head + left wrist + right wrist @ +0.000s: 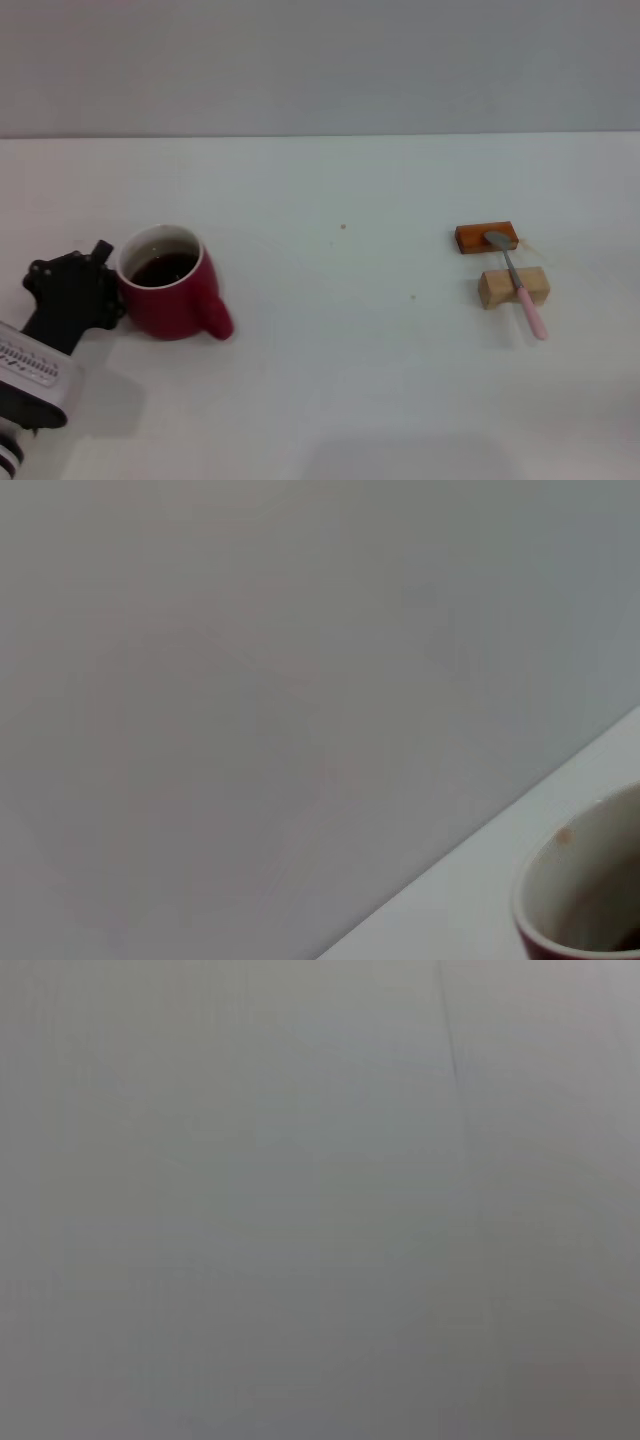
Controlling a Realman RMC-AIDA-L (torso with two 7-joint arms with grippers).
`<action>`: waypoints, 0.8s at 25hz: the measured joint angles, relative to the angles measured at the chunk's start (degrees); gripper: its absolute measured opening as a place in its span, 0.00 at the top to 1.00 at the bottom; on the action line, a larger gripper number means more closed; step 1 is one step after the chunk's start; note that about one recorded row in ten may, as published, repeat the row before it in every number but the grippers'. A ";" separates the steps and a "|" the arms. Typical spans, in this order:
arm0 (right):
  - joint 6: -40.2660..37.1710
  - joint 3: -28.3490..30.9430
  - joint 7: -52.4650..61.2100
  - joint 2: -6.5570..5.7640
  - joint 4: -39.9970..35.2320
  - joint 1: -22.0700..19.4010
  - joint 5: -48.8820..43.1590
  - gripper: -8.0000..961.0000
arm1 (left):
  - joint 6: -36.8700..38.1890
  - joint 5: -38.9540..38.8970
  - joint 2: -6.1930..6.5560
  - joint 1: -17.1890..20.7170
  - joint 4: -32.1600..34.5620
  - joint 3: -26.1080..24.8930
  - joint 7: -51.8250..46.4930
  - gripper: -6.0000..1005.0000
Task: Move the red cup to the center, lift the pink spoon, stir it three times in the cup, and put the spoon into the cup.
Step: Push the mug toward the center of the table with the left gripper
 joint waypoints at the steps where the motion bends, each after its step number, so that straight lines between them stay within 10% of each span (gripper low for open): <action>1: 0.01 0.00 0.00 -0.03 0.00 0.03 0.00 0.26 | 0.00 0.00 0.00 0.00 0.00 0.00 0.00 0.99; 20: 0.02 0.00 0.00 -0.23 -0.09 0.17 -0.03 0.26 | -0.23 0.10 -0.17 -3.73 -3.87 12.14 1.25 0.99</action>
